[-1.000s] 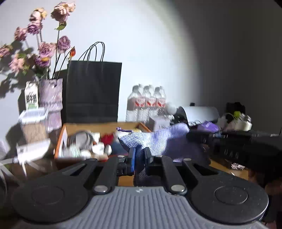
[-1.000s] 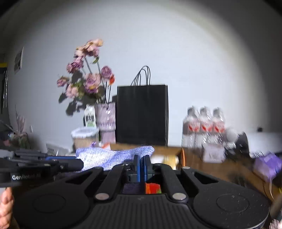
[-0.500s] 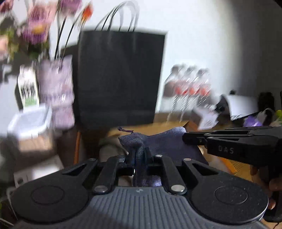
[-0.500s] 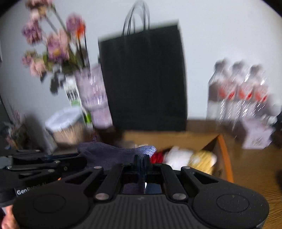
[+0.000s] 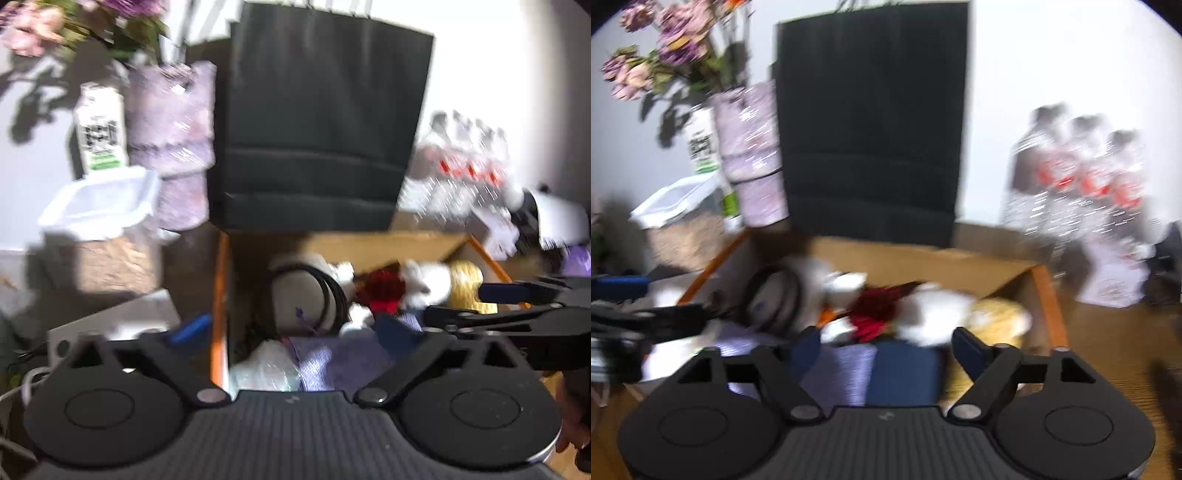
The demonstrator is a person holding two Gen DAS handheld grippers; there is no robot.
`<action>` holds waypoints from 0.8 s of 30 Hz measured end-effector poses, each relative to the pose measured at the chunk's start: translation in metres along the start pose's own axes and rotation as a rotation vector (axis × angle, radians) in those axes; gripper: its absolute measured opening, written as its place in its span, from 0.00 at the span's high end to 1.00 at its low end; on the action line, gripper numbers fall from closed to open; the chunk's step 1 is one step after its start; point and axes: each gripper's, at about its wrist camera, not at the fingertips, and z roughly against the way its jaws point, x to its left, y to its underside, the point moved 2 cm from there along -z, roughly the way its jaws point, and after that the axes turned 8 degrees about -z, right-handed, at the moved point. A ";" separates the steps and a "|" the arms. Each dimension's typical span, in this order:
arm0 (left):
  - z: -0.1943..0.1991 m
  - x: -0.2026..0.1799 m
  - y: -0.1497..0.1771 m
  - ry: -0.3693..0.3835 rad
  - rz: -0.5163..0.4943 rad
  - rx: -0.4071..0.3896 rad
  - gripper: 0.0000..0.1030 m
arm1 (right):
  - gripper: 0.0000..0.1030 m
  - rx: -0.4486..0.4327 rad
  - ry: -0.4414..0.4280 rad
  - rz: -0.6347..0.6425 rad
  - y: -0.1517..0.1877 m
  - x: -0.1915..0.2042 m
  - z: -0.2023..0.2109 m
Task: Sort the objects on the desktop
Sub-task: 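Carry the purple pouch into the cardboard box and open both tools, then withdraw both open tools back over the desk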
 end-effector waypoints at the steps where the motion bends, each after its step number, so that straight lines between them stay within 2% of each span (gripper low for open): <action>1: 0.003 -0.001 -0.002 0.012 0.007 0.000 0.02 | 0.20 -0.017 0.015 -0.006 0.000 -0.005 0.006; 3: 0.011 -0.005 -0.002 0.033 0.006 0.007 0.01 | 0.20 -0.026 0.034 -0.007 0.004 -0.018 0.018; 8: 0.038 -0.016 0.002 0.009 -0.028 -0.025 0.00 | 0.19 -0.058 0.096 -0.045 0.015 -0.054 0.055; 11: 0.053 -0.019 0.005 0.008 -0.015 -0.036 0.00 | 0.19 -0.065 0.087 -0.085 0.024 -0.064 0.076; 16: 0.075 -0.031 0.013 0.012 -0.006 -0.030 0.00 | 0.19 -0.097 0.062 -0.083 0.042 -0.057 0.109; 19: 0.100 -0.040 0.030 0.034 -0.006 -0.054 0.00 | 0.14 -0.128 0.018 -0.085 0.070 -0.053 0.137; 22: 0.120 -0.052 0.059 0.120 -0.018 -0.098 0.00 | 0.12 -0.129 -0.008 -0.081 0.103 -0.048 0.151; 24: 0.128 -0.063 0.077 0.097 -0.048 -0.075 0.00 | 0.12 -0.125 0.006 -0.065 0.123 -0.042 0.159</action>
